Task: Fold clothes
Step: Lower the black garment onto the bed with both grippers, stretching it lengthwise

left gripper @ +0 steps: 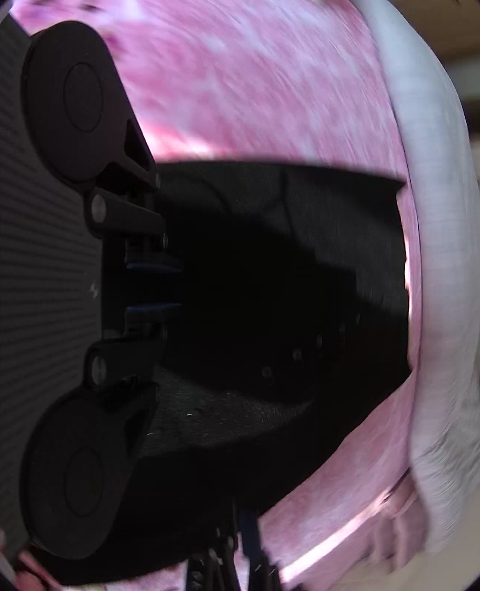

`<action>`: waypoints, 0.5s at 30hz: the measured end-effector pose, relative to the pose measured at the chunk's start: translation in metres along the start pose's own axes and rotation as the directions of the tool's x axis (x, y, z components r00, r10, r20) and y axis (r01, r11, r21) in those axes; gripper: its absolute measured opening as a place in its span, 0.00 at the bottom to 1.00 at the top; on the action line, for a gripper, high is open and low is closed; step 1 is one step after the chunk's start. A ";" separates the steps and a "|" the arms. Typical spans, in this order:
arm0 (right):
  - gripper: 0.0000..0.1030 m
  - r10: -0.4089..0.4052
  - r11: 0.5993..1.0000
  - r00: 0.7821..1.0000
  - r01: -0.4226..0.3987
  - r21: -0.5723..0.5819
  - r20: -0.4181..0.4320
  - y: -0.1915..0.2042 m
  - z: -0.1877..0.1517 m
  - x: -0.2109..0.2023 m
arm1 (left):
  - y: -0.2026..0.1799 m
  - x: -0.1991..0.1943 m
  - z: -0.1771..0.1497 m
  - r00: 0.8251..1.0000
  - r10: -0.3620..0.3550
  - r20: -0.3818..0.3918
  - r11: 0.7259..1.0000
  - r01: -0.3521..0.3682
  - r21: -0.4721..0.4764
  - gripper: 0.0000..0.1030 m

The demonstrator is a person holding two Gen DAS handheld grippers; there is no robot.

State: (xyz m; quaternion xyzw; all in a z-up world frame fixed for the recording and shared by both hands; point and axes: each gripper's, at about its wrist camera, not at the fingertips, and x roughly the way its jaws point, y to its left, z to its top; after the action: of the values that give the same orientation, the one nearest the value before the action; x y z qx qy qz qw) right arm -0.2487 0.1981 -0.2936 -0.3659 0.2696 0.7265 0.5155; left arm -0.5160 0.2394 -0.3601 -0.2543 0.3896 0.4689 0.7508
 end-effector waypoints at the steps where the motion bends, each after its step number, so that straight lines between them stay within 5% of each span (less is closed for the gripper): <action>1: 0.35 0.010 0.999 1.000 -0.010 -0.031 0.005 0.006 0.003 0.011 | -0.001 0.013 0.001 1.000 -0.002 -0.002 1.000 0.002 0.021 0.14; 6: 0.35 -0.002 0.995 0.999 -0.002 -0.098 -0.035 -0.001 -0.024 0.042 | 0.036 0.030 -0.030 0.996 -0.087 0.031 0.996 0.087 0.000 0.13; 10: 0.35 0.024 1.000 0.999 -0.024 -0.007 -0.042 -0.037 -0.059 0.015 | 0.063 0.007 -0.054 0.991 -0.131 0.002 0.991 0.131 -0.040 0.07; 15: 0.35 -0.022 0.997 0.994 0.029 0.069 -0.106 -0.057 -0.059 -0.008 | 0.065 0.001 -0.030 0.987 -0.160 0.007 0.987 0.160 -0.010 0.07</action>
State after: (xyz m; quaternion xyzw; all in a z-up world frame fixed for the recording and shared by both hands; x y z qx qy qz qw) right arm -0.1787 0.1668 -0.3224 -0.3887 0.3170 0.6897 0.5222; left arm -0.5848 0.2457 -0.3795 -0.2873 0.3633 0.4100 0.7857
